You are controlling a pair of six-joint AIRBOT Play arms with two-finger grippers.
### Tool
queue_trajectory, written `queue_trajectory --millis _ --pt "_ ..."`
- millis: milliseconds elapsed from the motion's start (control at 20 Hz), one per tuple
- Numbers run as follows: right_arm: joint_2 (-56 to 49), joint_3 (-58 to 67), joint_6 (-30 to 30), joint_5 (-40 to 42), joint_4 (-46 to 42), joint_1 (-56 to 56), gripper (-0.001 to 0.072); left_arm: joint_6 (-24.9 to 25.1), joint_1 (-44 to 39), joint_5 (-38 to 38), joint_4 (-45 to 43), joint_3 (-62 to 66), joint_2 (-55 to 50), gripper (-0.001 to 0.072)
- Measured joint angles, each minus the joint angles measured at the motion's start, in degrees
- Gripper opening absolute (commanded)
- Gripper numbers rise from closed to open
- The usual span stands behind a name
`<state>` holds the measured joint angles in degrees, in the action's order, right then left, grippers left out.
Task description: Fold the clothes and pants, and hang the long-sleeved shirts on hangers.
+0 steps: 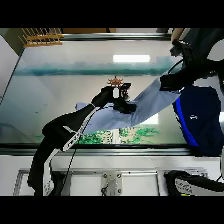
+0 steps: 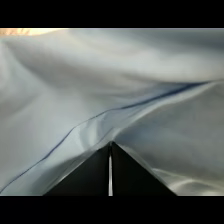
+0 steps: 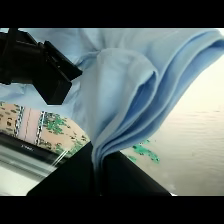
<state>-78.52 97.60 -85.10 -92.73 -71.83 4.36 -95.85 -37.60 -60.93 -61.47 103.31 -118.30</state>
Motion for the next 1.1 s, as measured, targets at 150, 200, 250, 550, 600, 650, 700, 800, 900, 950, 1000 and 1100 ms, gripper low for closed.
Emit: queue_trajectory --millis 150,200,250,550,600,650,700,800,900,950,1000,1100 --pt "-0.02 1.38 -1.57 -0.09 -0.2 3.3 0.0009 0.48 2.19 -1.31 -0.85 0.31 2.16 0.0008" --pt "-0.02 1.7 -2.08 0.02 -0.22 4.42 0.0009 0.87 3.19 -1.64 -1.33 0.33 3.3 0.0008" --pt "-0.04 1.95 -2.82 0.42 -0.22 5.66 0.0009 1.22 4.46 -2.03 -1.88 0.35 4.72 0.0008" --pt "-1.31 2.51 -7.93 4.31 0.09 14.38 0.0009 2.73 14.6 -4.5 -6.27 0.44 14.97 0.0008" --pt "-1.92 2.56 -8.68 5.31 0.72 16.11 0.0009 2.8 16.5 -4.98 -6.86 0.44 16.59 0.0008" --pt "-2.64 2.58 -9.31 6.38 1.38 17.7 0.0009 2.95 18.56 -5.53 -7.19 0.44 18.23 0.0008" --pt "-3.5 2.6 -9.75 7.61 2.19 19.28 0.001 2.97 20.48 -6.21 -7.45 0.44 19.71 0.0008" --pt "-5.66 2.62 -10.88 10.38 4.22 22.62 0.001 3.34 24.33 -7.5 -7.76 0.44 22.58 0.0008" --pt "-8.39 2.62 -12.09 13.64 5.81 26.05 0.001 3.74 27.87 -8.83 -7.98 0.44 25.18 0.0008" --pt "-9.77 2.62 -12.57 15.37 6.29 27.63 0.001 3.91 29.59 -9.62 -8.13 0.44 26.36 0.0008" --pt "-11.32 2.62 -13.18 17.27 6.71 29.29 0.001 4.2 31.08 -10.34 -8.15 0.44 27.39 0.0008" --pt "-14.6 2.62 -14.19 21.35 7.26 32.39 0.0011 4.72 33.75 -11.67 -8.13 0.44 29.35 0.0008"
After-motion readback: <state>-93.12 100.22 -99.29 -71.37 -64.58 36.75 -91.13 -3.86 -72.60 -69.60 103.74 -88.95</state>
